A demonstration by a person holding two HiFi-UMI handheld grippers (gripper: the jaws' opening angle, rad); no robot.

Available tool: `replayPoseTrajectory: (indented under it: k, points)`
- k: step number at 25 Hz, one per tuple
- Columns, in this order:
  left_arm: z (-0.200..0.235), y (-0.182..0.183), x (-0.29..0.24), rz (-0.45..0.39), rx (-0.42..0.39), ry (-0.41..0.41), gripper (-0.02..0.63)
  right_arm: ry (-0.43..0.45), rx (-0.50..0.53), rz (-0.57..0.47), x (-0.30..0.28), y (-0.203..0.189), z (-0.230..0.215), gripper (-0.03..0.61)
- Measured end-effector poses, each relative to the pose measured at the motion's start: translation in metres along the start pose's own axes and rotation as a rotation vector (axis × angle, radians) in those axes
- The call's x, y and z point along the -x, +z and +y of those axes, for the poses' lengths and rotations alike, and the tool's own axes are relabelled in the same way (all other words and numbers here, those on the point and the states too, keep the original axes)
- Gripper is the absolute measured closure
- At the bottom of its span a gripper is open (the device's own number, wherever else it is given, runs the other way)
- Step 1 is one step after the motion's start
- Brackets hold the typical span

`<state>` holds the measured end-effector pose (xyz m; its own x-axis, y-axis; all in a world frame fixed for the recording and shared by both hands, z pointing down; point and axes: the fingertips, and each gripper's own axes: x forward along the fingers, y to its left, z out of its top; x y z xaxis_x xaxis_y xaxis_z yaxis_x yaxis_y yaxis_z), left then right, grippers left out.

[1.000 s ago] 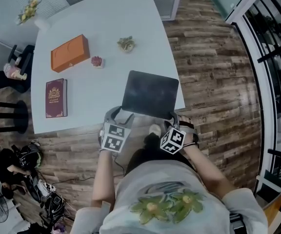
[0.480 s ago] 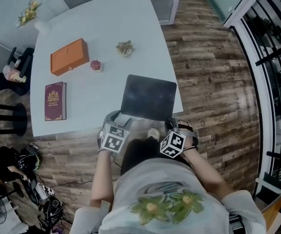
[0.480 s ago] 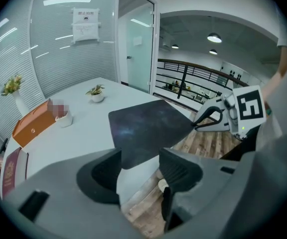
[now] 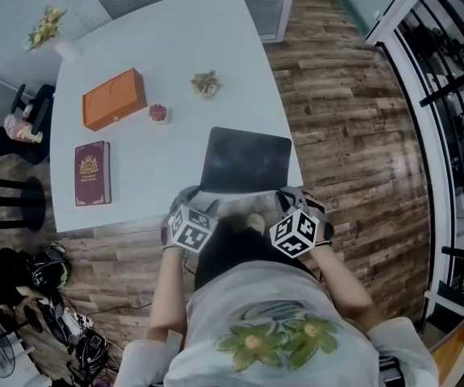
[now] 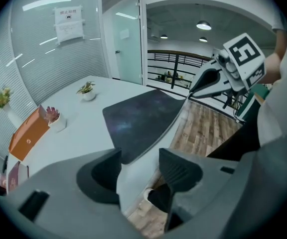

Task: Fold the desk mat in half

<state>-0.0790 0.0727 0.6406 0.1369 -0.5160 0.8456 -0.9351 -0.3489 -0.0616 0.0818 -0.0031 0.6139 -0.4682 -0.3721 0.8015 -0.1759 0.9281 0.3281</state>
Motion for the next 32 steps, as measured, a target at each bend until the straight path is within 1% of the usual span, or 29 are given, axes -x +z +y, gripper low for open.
replayPoseTrajectory:
  k: [6, 11, 17, 20, 23, 24, 27, 32]
  points:
    - [0.009, -0.002, -0.009, 0.019, -0.045, -0.012, 0.396, -0.008, -0.089, -0.018, 0.008, 0.013, -0.015, 0.549]
    - [0.017, -0.001, -0.015, 0.053, -0.125, -0.036, 0.396, -0.016, -0.153, -0.005, 0.011, 0.016, -0.024, 0.549]
    - [0.031, -0.004, -0.023, 0.070, -0.169, -0.058, 0.405, -0.028, -0.232, 0.012, 0.009, 0.020, -0.028, 0.549]
    - [0.036, -0.001, -0.024, 0.064, -0.189, -0.067, 0.442, -0.037, -0.251, 0.017, 0.008, 0.023, -0.032, 0.549]
    - [0.037, 0.006, -0.021, 0.052, -0.210, -0.086, 0.532, -0.049, -0.276, 0.021, 0.009, 0.024, -0.036, 0.549]
    - [0.036, 0.009, -0.019, 0.052, -0.222, -0.094, 0.552, -0.054, -0.284, 0.023, 0.010, 0.024, -0.038, 0.549]
    - [0.037, 0.013, -0.017, 0.053, -0.251, -0.110, 0.575, -0.066, -0.308, 0.028, 0.011, 0.024, -0.040, 0.549]
    - [0.044, 0.029, -0.010, 0.014, -0.238, -0.115, 0.588, -0.085, -0.353, 0.033, 0.015, 0.023, -0.044, 0.549]
